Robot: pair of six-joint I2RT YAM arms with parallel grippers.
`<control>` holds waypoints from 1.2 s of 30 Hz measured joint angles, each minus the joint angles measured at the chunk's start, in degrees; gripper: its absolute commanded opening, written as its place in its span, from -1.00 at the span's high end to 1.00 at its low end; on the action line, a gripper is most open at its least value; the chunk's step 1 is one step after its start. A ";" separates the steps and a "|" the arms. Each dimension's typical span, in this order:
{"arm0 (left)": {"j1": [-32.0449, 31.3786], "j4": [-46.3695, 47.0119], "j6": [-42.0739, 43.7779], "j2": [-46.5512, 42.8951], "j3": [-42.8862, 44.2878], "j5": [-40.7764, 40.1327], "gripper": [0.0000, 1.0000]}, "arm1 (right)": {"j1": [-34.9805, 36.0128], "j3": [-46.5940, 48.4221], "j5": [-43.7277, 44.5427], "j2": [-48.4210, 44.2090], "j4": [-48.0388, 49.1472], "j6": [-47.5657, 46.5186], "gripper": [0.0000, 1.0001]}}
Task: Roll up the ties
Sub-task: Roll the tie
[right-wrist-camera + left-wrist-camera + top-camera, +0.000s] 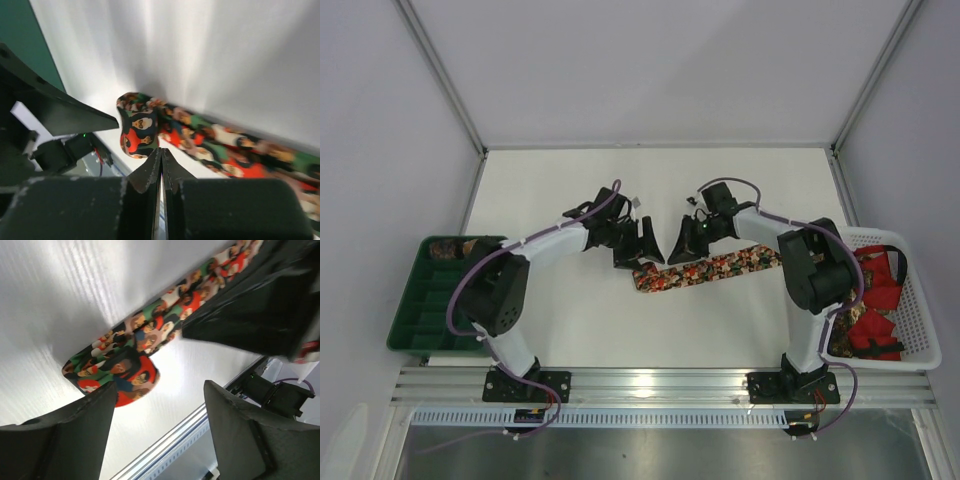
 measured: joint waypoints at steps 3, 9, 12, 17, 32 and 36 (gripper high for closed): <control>0.13 -0.04 2.19 -4.04 0.00 -0.92 -0.54 | 2.78 0.76 -1.81 0.20 0.17 0.42 0.85; 1.92 1.20 3.37 -9.53 -2.91 -0.90 -0.49 | 5.84 2.32 -4.02 1.22 1.22 1.99 0.84; 2.99 1.18 4.81 -9.62 -4.94 -0.96 -0.61 | 5.75 2.51 -4.04 1.36 1.22 2.51 0.78; 2.99 0.26 14.32 -7.23 -2.89 -2.21 -1.00 | 3.76 2.58 -3.78 1.29 1.05 2.60 0.74; -3.30 -0.74 43.25 -4.04 -1.18 -4.04 -1.00 | -7.50 -4.72 -2.49 -9.75 -2.47 0.09 0.75; -4.04 -0.85 46.31 -1.46 0.50 -3.23 -1.00 | -7.58 -6.16 -1.95 -11.78 -3.30 0.09 0.76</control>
